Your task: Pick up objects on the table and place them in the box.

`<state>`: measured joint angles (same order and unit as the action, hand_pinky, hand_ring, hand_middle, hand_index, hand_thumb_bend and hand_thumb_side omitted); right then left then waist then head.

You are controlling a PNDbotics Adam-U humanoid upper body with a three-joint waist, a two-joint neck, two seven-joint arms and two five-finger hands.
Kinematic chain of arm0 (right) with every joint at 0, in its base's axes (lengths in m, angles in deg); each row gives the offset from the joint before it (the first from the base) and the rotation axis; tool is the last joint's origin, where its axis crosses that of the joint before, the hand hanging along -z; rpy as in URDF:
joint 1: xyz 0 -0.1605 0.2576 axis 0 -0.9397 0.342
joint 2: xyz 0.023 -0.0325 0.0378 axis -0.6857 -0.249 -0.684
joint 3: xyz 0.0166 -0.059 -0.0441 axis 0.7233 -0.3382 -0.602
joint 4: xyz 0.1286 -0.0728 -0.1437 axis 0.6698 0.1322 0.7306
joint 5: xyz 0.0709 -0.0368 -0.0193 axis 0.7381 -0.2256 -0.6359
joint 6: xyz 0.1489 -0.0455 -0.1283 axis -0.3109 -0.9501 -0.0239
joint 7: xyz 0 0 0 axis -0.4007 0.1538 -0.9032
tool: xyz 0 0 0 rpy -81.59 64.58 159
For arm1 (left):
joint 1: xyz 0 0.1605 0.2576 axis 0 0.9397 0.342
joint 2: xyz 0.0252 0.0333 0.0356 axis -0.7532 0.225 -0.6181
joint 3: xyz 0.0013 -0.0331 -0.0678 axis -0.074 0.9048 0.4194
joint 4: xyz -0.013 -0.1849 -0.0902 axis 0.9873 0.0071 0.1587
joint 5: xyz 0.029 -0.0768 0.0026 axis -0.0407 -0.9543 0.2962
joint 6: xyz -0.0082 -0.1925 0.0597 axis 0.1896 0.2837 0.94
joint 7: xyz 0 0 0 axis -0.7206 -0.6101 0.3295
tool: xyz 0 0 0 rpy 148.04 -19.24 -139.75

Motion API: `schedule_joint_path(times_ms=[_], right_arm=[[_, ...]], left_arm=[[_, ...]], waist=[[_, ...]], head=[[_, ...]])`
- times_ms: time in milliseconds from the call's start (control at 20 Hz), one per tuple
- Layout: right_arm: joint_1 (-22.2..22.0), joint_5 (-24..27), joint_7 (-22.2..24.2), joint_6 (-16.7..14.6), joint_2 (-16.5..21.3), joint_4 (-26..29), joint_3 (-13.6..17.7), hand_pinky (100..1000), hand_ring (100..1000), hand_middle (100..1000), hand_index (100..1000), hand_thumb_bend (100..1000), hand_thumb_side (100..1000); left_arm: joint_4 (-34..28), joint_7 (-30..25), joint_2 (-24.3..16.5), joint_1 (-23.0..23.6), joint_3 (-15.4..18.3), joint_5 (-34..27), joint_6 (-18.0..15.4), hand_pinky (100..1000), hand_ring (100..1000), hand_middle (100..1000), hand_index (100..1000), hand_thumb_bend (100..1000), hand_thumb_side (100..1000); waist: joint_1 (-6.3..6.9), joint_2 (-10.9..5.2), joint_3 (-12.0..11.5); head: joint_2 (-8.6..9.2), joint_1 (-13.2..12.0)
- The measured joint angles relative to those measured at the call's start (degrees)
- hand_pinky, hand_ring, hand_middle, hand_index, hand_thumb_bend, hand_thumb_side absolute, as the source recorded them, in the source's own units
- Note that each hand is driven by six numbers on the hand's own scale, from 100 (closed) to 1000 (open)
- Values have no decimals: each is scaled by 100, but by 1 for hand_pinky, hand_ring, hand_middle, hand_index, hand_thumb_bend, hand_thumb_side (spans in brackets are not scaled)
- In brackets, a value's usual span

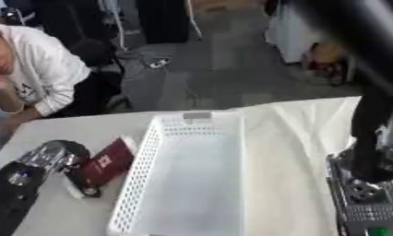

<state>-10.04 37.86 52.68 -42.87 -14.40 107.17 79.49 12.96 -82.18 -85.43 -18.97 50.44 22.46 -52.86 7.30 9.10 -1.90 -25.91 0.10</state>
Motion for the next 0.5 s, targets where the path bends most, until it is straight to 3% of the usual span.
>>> schedule_joint_path(times_ms=[300, 500], right_arm=[[0, 0, 1, 1, 2, 0, 0, 468, 572, 589, 646, 100, 1000], [-2, 0, 3, 3, 6, 0, 0, 467, 571, 588, 646, 100, 1000]], left_arm=[[-62, 334, -2, 16, -37, 347, -17, 100, 100, 100, 140, 471, 304], [-142, 648, -11, 57, -60, 525, -20, 100, 100, 100, 136, 422, 282]], waist=[[0, 0, -20], [-1, 0, -51]], head=[[0, 1], [0, 4]])
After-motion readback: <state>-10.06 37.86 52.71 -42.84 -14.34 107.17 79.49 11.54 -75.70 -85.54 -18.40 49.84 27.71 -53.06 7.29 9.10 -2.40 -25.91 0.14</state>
